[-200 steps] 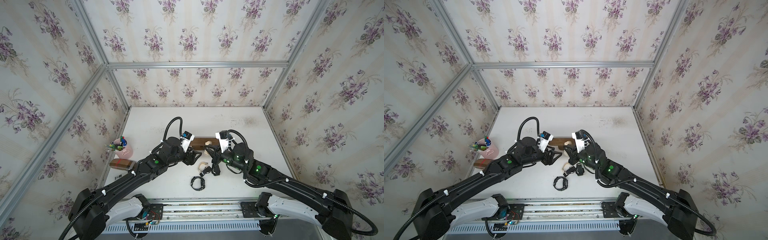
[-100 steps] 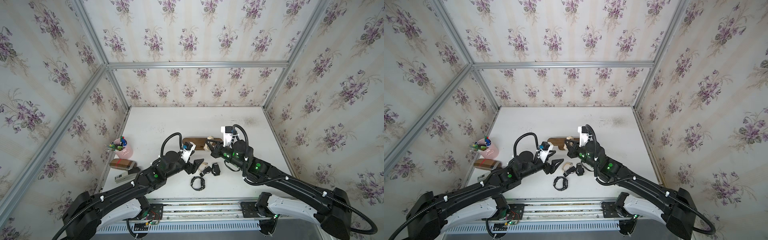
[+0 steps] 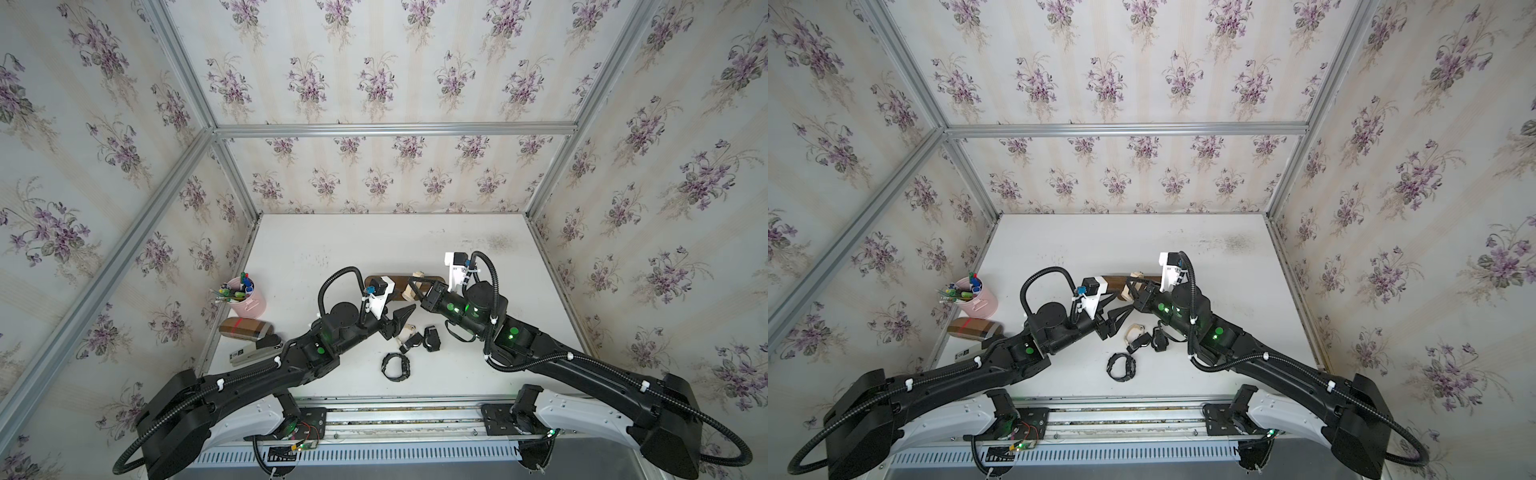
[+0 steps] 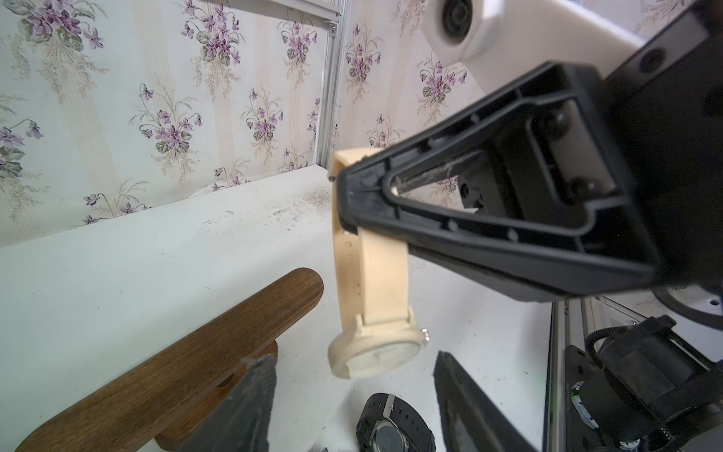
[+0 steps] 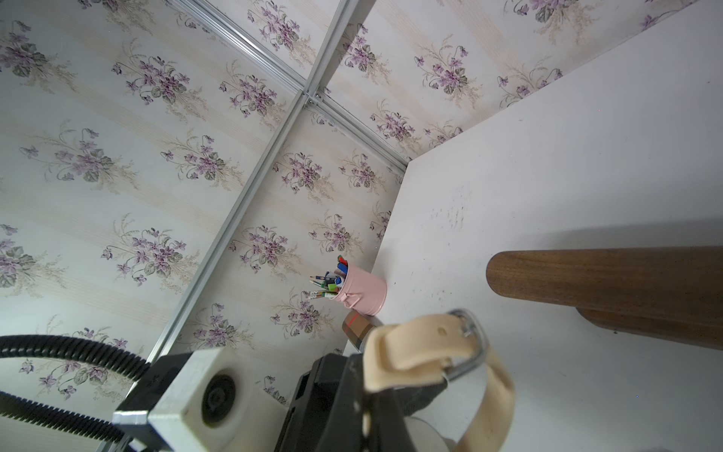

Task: Place watch on stand
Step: Pick up the watch at the center of the board.

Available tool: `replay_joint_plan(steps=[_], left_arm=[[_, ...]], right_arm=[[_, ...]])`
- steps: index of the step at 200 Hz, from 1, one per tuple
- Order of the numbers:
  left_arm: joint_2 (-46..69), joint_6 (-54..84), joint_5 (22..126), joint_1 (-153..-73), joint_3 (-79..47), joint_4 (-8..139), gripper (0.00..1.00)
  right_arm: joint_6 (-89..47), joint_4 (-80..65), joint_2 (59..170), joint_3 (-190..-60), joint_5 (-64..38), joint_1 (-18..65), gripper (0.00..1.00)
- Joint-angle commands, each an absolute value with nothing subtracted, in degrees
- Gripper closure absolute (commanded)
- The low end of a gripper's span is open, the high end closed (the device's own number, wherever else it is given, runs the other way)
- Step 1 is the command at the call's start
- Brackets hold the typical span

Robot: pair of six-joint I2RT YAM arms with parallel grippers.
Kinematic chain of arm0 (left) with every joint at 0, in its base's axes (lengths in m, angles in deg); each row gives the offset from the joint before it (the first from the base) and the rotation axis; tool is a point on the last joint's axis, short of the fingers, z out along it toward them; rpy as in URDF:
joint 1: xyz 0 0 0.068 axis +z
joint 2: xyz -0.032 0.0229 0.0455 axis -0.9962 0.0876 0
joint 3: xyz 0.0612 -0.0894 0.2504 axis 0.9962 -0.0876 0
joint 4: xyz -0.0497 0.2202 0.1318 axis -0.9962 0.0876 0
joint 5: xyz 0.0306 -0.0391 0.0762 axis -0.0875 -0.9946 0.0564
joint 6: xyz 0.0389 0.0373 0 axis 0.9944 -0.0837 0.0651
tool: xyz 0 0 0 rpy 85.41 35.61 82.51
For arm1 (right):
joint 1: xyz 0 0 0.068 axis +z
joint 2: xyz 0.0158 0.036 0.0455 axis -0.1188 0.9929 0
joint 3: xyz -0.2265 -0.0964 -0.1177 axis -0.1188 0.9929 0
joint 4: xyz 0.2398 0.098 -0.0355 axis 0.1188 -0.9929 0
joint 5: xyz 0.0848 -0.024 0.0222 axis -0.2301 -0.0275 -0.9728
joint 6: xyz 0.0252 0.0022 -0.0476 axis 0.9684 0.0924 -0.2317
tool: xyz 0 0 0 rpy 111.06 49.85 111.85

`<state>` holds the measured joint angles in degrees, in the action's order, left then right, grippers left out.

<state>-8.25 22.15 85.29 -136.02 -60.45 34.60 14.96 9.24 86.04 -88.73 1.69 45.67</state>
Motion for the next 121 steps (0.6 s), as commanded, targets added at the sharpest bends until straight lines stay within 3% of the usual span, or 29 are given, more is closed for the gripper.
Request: replay_joint_plan(steps=[1,121], left_arm=[[-7.14,20.63,85.64,-136.12,-59.62,29.96,0.35],[-5.18,19.41,85.84,-136.12,-57.54,30.44,0.44]], right_arm=[[18.11,13.02,85.93,-88.39,1.31,45.74,1.00],[19.83,14.71,86.05,-87.00,0.53,45.71,1.00]])
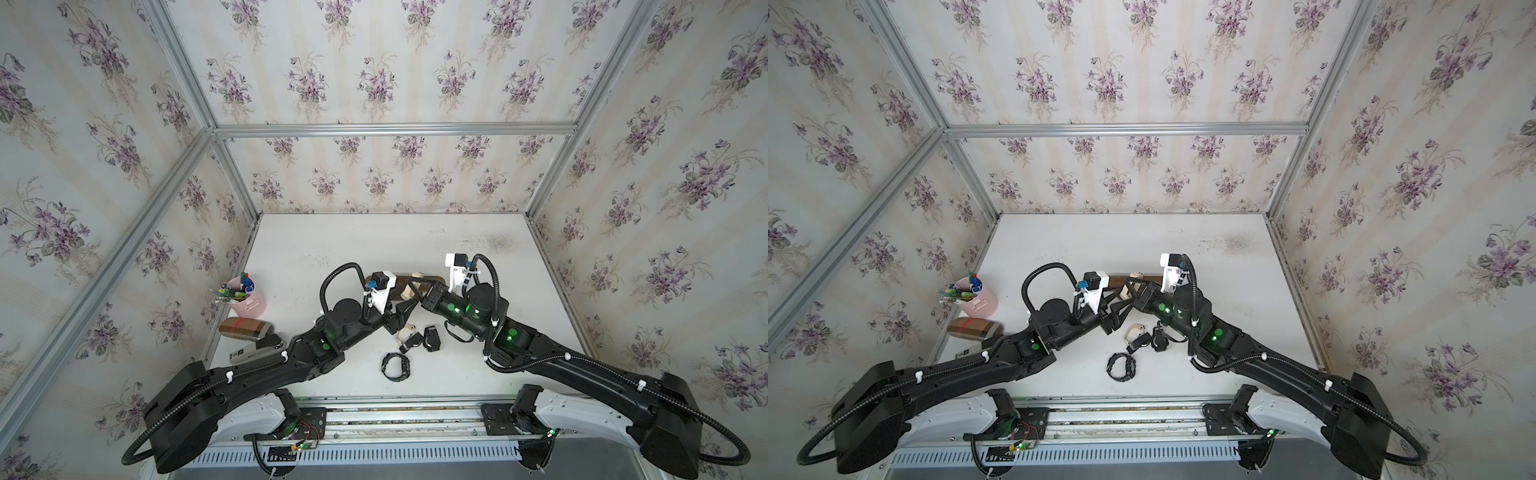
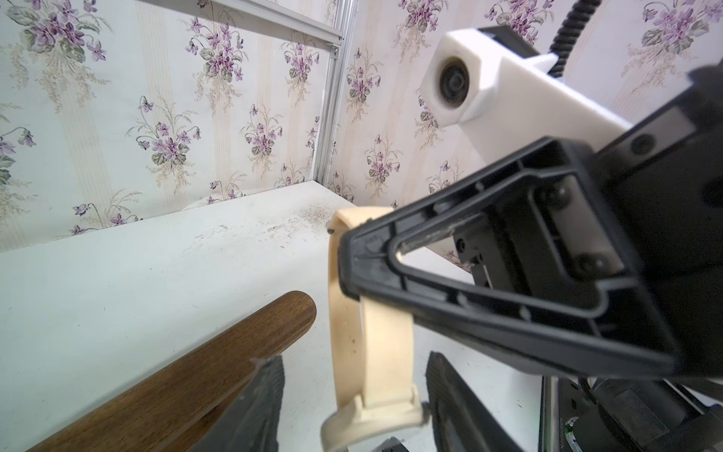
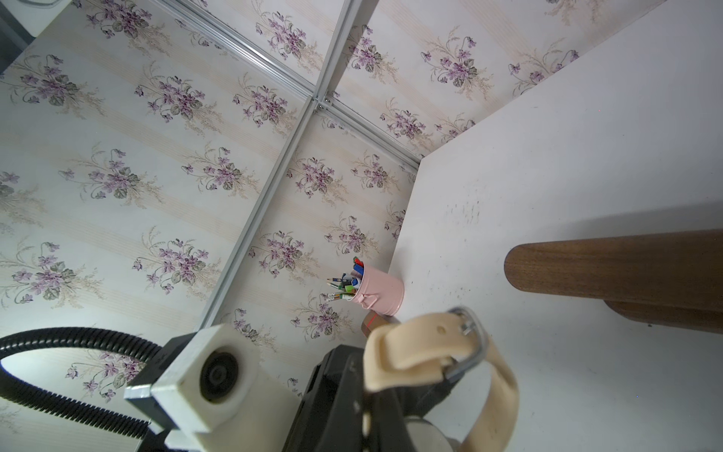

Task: Place watch on stand
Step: Pick up the watch at the center of the board.

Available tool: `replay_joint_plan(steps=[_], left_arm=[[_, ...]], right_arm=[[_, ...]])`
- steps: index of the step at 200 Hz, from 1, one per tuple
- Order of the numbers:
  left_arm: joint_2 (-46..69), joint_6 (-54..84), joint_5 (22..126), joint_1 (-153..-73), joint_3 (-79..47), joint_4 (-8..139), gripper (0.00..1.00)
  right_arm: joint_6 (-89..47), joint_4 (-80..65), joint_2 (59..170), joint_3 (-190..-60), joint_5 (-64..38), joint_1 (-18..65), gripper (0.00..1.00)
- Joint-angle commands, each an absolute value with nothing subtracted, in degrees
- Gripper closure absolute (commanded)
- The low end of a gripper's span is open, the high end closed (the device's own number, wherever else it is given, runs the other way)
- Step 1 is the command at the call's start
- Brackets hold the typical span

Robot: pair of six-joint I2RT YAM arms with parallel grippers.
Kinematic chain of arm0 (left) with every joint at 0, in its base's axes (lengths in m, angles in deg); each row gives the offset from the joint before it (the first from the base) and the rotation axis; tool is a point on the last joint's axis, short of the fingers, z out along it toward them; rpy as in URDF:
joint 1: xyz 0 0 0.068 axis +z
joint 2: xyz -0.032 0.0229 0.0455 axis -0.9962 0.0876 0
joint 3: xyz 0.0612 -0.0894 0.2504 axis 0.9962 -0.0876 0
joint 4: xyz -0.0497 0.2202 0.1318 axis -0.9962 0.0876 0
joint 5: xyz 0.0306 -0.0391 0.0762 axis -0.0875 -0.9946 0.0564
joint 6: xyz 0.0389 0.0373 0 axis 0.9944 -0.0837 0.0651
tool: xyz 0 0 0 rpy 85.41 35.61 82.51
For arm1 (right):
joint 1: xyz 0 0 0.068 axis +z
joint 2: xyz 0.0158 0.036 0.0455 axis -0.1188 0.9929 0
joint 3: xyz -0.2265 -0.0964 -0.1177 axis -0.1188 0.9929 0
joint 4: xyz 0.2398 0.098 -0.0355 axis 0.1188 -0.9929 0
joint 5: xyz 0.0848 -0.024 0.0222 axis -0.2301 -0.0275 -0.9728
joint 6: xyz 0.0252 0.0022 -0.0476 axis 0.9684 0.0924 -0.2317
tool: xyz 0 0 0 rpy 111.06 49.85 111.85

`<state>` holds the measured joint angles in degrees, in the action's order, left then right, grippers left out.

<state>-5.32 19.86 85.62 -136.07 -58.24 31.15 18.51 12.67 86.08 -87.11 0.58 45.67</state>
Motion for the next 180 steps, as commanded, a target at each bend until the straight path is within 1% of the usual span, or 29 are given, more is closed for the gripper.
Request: replay_joint_plan(steps=[1,16,18,21,38,55,58,65,107,132,143,147,180], left_arm=[[-5.17,19.38,85.83,-136.12,-57.54,30.53,0.44],[-5.14,19.36,85.73,-136.09,-57.45,30.74,0.44],[-5.11,19.47,85.73,-136.12,-57.45,30.77,0.47],[-5.10,19.47,85.70,-136.08,-57.45,30.76,0.49],[-4.91,19.62,85.08,-136.08,-57.19,31.34,0.50],[-4.86,19.73,84.94,-136.12,-57.10,31.93,0.46],[-4.82,19.72,84.97,-136.13,-57.16,31.86,0.42],[-4.81,19.76,84.94,-136.12,-57.27,31.75,0.40],[-4.20,19.84,84.59,-136.08,-57.09,32.28,0.39],[-4.02,19.71,84.11,-136.12,-56.83,32.25,0.44],[-3.93,19.74,83.98,-136.13,-56.64,32.45,0.44],[-3.93,19.71,83.98,-136.12,-56.58,32.46,0.49],[-4.02,19.72,83.72,-136.12,-56.44,32.82,0.57]], right_arm=[[19.83,14.69,86.01,-87.00,0.48,45.72,1.00],[19.83,14.66,85.99,-87.00,0.47,45.76,1.00],[19.83,14.62,85.98,-87.00,0.50,45.72,1.00],[19.83,14.65,85.97,-87.02,0.59,45.73,1.00],[20.00,14.61,85.83,-86.92,0.77,45.74,1.00],[20.00,14.63,85.65,-86.91,0.85,45.73,1.00],[20.00,14.62,85.70,-86.91,0.85,45.73,1.00],[20.03,14.80,85.63,-86.95,0.86,45.73,1.00],[20.27,15.18,85.80,-87.01,0.69,45.73,1.00],[20.36,15.16,85.98,-87.04,0.56,45.73,1.00],[20.36,15.14,86.02,-86.92,0.60,45.74,1.00],[20.36,15.16,86.10,-86.93,0.60,45.74,1.00],[20.44,15.20,85.97,-86.66,0.85,45.74,1.00]])
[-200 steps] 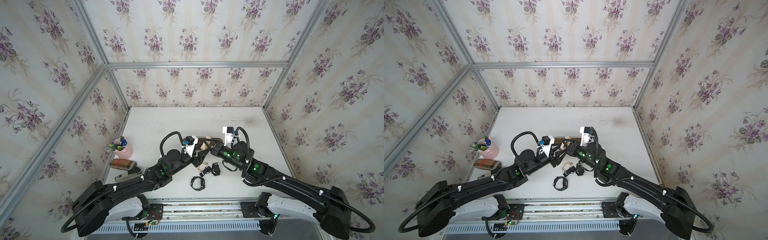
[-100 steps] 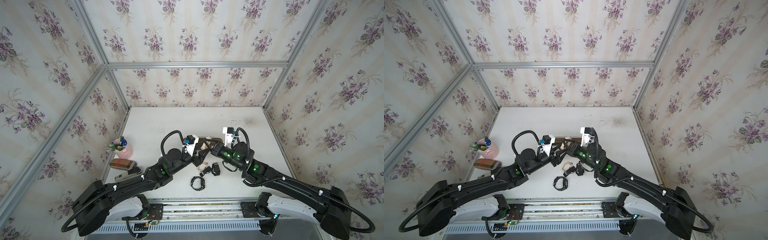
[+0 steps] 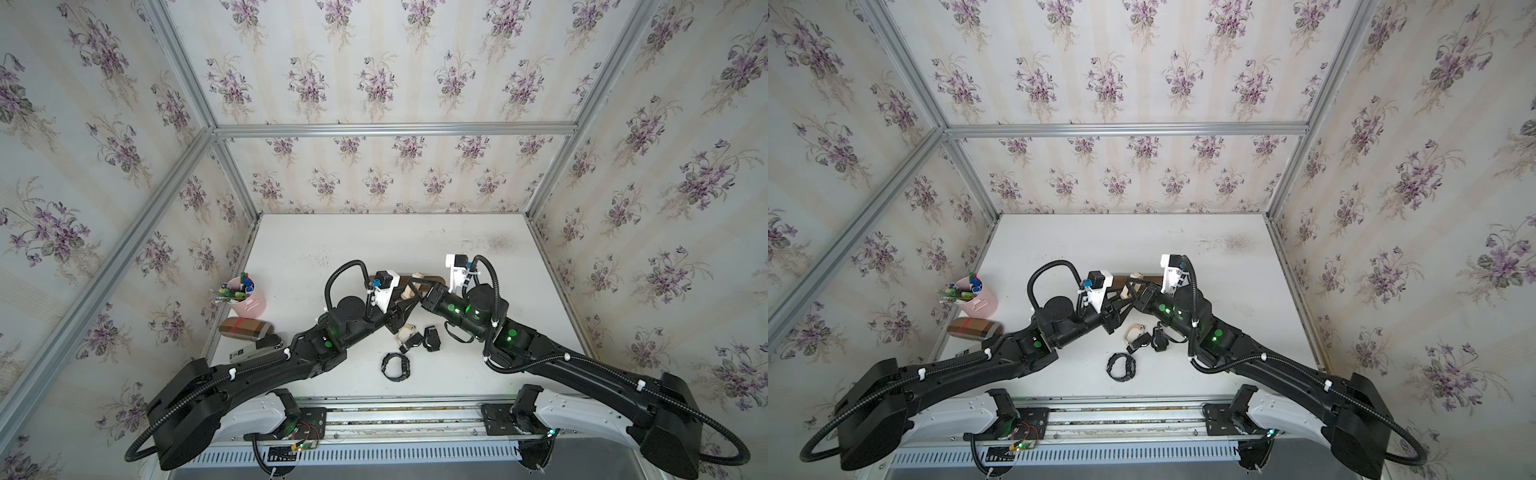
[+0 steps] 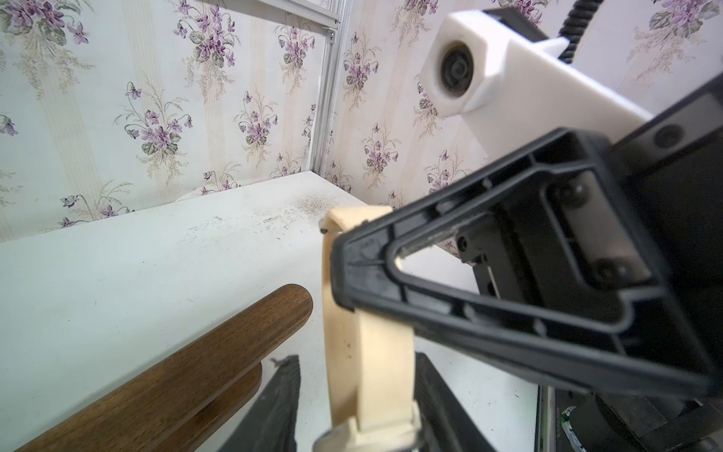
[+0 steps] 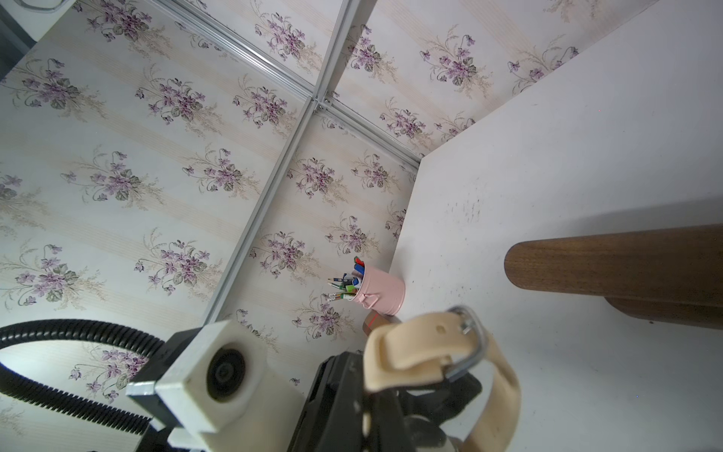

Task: Place watch on stand
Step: Pick up the watch at the center of the board.

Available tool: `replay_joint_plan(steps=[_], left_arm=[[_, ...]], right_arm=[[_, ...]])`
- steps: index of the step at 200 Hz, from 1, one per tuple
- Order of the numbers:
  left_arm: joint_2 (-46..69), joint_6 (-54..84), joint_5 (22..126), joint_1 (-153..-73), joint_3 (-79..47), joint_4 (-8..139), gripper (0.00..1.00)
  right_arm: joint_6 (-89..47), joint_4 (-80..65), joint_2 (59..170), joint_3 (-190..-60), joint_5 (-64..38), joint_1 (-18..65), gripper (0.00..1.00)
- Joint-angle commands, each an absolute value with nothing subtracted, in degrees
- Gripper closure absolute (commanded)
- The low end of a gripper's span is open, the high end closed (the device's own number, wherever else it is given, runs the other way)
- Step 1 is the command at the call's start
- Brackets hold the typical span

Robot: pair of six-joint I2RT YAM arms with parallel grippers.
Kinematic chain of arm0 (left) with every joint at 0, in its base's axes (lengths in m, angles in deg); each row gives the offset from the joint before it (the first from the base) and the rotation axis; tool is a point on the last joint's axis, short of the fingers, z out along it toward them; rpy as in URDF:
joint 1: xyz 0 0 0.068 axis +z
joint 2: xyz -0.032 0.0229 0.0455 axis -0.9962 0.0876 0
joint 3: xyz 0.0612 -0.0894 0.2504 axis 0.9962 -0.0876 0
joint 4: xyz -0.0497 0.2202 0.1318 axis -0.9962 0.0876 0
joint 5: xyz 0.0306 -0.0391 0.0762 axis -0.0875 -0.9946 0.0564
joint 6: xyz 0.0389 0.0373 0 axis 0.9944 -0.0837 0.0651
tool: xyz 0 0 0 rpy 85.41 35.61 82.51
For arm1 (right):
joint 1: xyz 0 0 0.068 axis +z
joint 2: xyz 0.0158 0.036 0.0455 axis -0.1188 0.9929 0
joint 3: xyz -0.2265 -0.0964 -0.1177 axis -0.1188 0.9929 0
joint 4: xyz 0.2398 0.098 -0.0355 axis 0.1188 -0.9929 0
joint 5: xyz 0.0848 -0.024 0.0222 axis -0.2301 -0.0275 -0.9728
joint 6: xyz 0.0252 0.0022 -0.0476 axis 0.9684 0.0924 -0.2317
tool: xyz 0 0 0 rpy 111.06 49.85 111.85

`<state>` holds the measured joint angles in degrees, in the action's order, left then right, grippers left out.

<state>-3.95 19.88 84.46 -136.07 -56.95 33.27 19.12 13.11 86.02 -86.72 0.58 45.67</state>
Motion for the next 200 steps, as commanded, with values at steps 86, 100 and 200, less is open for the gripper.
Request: replay_joint_plan(steps=[86,100,200], left_arm=[[-4.55,19.89,84.06,-136.12,-56.05,35.18,0.68],[-4.72,19.91,83.98,-136.11,-55.78,36.24,0.69],[-4.68,24.10,82.94,-135.95,-47.24,58.03,0.71]], right_arm=[[20.27,13.17,84.33,-85.68,4.22,45.74,1.00],[20.10,12.58,84.15,-85.69,4.77,45.73,1.00],[14.52,4.79,84.84,-88.37,7.03,45.73,0.83]])
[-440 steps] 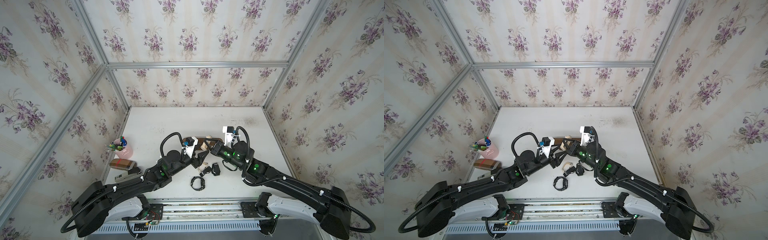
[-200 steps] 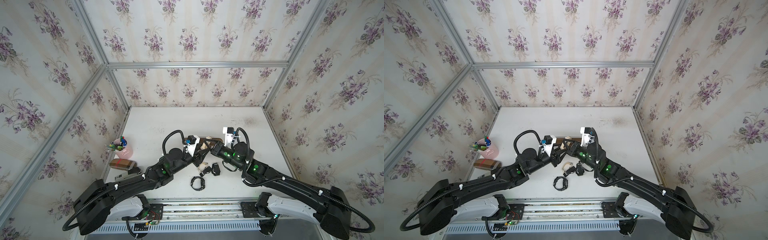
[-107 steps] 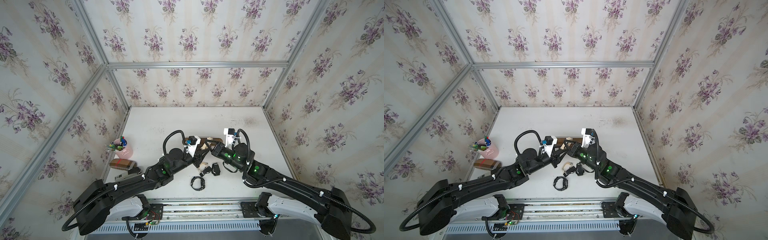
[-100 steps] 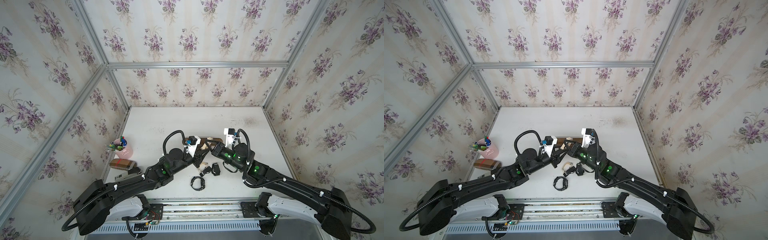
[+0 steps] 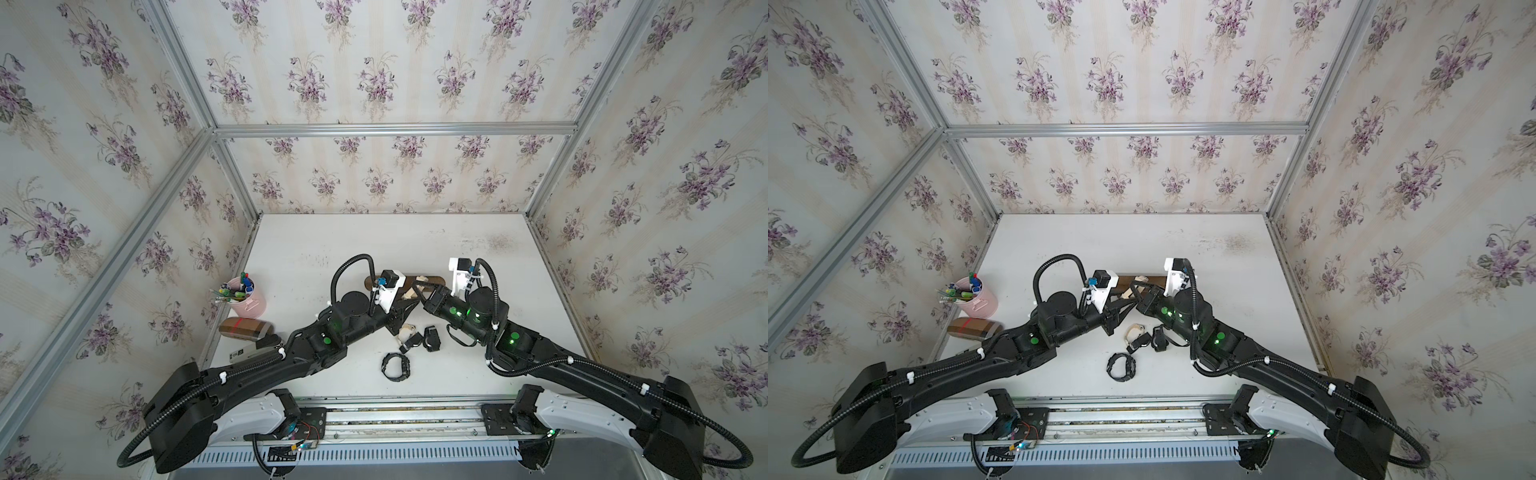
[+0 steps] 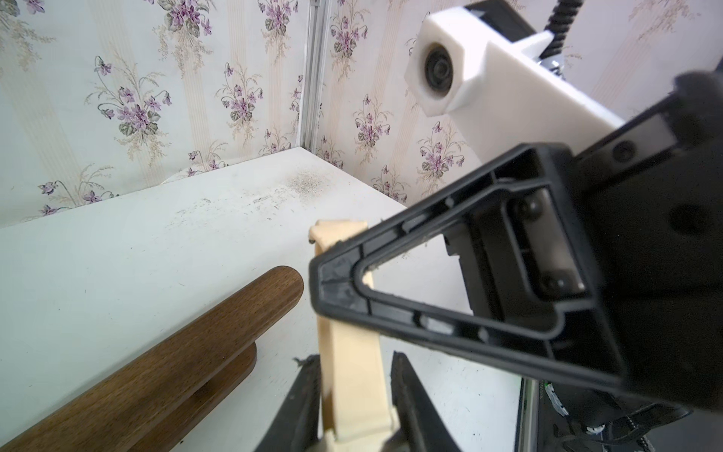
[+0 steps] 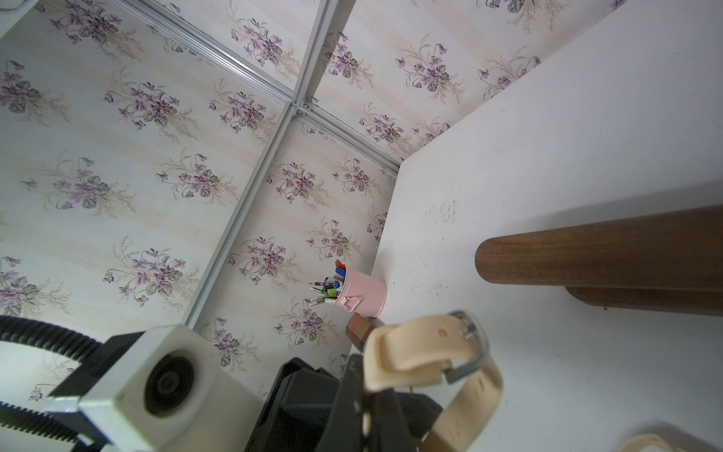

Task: Place watch on stand
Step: Pick up the watch at the center of the board.

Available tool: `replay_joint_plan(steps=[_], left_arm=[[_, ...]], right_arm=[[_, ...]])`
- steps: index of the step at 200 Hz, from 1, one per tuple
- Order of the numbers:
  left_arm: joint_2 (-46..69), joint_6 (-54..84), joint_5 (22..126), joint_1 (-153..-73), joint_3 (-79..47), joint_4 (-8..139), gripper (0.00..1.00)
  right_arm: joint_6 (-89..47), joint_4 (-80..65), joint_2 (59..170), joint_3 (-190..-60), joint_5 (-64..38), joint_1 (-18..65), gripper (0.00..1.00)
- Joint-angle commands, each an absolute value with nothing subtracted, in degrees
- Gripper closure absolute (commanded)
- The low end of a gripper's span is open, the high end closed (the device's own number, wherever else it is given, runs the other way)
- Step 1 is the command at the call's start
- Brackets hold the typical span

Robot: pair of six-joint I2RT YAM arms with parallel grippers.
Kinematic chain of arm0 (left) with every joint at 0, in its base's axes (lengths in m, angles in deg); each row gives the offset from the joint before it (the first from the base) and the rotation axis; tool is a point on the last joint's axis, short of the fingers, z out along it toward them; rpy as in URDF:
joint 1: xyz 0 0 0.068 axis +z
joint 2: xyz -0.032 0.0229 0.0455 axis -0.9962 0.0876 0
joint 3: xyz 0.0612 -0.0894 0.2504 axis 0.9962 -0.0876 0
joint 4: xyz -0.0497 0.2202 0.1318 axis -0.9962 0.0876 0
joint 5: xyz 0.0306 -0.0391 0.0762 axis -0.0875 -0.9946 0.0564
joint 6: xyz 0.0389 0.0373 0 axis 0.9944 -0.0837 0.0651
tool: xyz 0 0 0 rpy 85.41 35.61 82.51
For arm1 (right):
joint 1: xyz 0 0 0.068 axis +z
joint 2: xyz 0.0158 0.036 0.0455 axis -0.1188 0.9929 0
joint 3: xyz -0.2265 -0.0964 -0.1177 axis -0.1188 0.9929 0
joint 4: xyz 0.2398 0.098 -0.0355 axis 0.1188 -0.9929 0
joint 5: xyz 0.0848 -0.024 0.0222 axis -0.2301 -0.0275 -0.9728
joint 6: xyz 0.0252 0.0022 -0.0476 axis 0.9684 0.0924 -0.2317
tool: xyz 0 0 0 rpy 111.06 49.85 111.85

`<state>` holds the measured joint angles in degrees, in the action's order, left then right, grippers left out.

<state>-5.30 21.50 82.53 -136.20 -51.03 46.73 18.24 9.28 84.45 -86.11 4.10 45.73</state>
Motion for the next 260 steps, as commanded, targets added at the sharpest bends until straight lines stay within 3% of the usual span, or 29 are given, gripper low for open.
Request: replay_joint_plan(steps=[1,26,82,168,260], left_arm=[[-4.62,24.19,82.98,-135.95,-46.98,58.73,0.71],[-2.81,25.83,83.79,-135.52,-41.21,71.83,0.71],[2.44,26.20,83.80,-132.40,-30.16,92.89,0.69],[11.94,26.92,85.59,-120.68,-16.12,116.50,0.70],[22.02,27.53,86.34,-110.95,-11.64,118.96,0.70]], right_arm=[[14.36,4.49,84.88,-88.47,7.07,45.73,0.82],[9.76,-0.36,84.62,-89.55,7.66,45.65,0.65],[1.40,-8.40,81.67,-88.95,11.68,44.72,0.47],[-1.15,-12.59,82.11,-84.33,1.37,25.41,0.48],[-6.34,-9.72,85.56,-85.11,1.05,21.92,0.52]])
